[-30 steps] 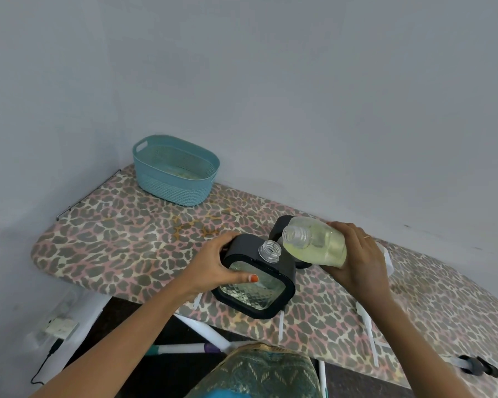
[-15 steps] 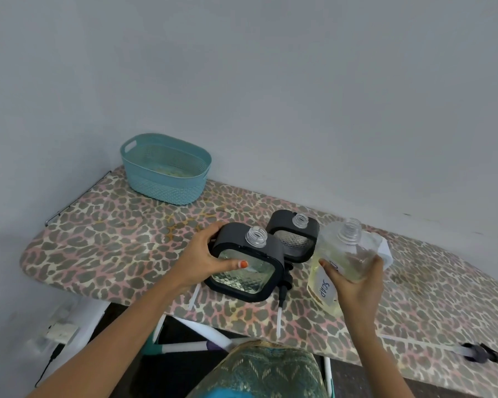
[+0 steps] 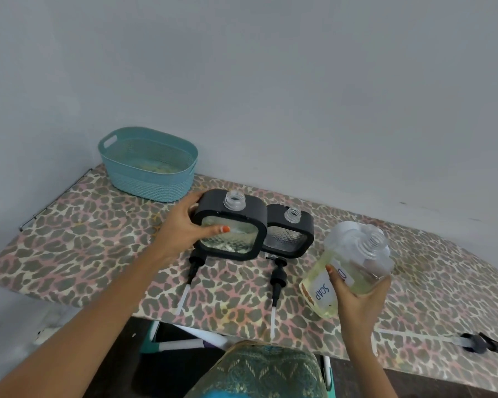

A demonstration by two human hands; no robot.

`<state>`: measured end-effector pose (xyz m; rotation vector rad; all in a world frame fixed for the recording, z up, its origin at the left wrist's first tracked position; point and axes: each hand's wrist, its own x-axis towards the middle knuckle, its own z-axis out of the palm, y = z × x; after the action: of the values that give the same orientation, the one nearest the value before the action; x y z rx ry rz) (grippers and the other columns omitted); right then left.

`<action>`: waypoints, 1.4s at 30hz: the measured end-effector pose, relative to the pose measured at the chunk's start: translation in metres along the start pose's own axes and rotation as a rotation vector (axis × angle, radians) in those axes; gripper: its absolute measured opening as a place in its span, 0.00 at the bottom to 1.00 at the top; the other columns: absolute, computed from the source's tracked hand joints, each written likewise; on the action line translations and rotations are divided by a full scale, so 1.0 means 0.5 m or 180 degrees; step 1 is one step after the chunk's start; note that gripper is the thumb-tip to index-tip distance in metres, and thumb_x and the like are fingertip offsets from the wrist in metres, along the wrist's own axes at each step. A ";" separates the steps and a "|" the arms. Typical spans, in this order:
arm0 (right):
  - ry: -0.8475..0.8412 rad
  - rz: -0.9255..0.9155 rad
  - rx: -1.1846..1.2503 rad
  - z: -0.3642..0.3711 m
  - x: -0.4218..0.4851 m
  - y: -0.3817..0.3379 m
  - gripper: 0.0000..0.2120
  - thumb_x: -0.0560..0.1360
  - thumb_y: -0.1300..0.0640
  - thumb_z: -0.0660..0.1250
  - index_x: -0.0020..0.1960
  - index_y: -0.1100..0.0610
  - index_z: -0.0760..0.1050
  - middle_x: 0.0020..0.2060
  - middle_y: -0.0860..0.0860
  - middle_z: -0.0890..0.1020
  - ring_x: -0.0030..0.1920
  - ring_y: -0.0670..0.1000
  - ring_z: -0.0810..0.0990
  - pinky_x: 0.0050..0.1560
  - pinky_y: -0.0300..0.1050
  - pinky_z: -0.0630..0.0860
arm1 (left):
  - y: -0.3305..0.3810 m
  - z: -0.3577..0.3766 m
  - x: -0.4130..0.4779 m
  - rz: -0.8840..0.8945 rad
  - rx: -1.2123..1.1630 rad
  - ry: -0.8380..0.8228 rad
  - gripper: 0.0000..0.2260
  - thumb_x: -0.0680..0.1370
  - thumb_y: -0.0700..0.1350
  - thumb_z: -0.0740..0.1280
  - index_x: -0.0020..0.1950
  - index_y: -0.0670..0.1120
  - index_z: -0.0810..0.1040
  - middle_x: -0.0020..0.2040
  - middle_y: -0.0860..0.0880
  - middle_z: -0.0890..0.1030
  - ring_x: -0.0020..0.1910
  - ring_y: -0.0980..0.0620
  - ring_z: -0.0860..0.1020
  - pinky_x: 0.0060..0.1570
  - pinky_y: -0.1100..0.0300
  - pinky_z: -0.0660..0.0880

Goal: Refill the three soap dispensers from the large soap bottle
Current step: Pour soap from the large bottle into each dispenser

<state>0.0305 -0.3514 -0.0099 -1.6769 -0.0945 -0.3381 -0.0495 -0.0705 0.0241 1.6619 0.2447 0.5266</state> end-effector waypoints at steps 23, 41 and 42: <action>0.0213 -0.0294 -0.0007 0.013 0.005 0.048 0.32 0.62 0.67 0.75 0.52 0.40 0.64 0.49 0.40 0.73 0.47 0.30 0.76 0.45 0.25 0.75 | -0.113 -0.039 0.145 -0.0565 0.0278 0.0167 0.29 0.65 0.33 0.74 0.64 0.42 0.71 0.49 0.57 0.76 0.56 0.51 0.74 0.60 0.56 0.71; 0.0218 -0.0390 -0.0108 0.010 0.003 0.047 0.27 0.63 0.67 0.76 0.53 0.54 0.66 0.49 0.53 0.73 0.45 0.33 0.75 0.43 0.20 0.70 | -0.114 -0.049 0.141 -0.0643 0.0735 -0.0070 0.35 0.65 0.41 0.76 0.69 0.45 0.64 0.66 0.45 0.72 0.65 0.48 0.70 0.66 0.53 0.67; 0.0188 -0.0385 -0.0094 0.010 0.003 0.045 0.27 0.62 0.68 0.77 0.54 0.59 0.66 0.46 0.51 0.73 0.44 0.29 0.74 0.41 0.19 0.69 | -0.109 -0.049 0.138 -0.0601 0.0766 -0.0063 0.35 0.65 0.40 0.76 0.69 0.45 0.64 0.67 0.45 0.71 0.65 0.48 0.69 0.66 0.54 0.66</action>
<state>0.0384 -0.3500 -0.0315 -1.6930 -0.1480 -0.4817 0.0063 -0.0090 -0.0135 1.8528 0.4605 0.3481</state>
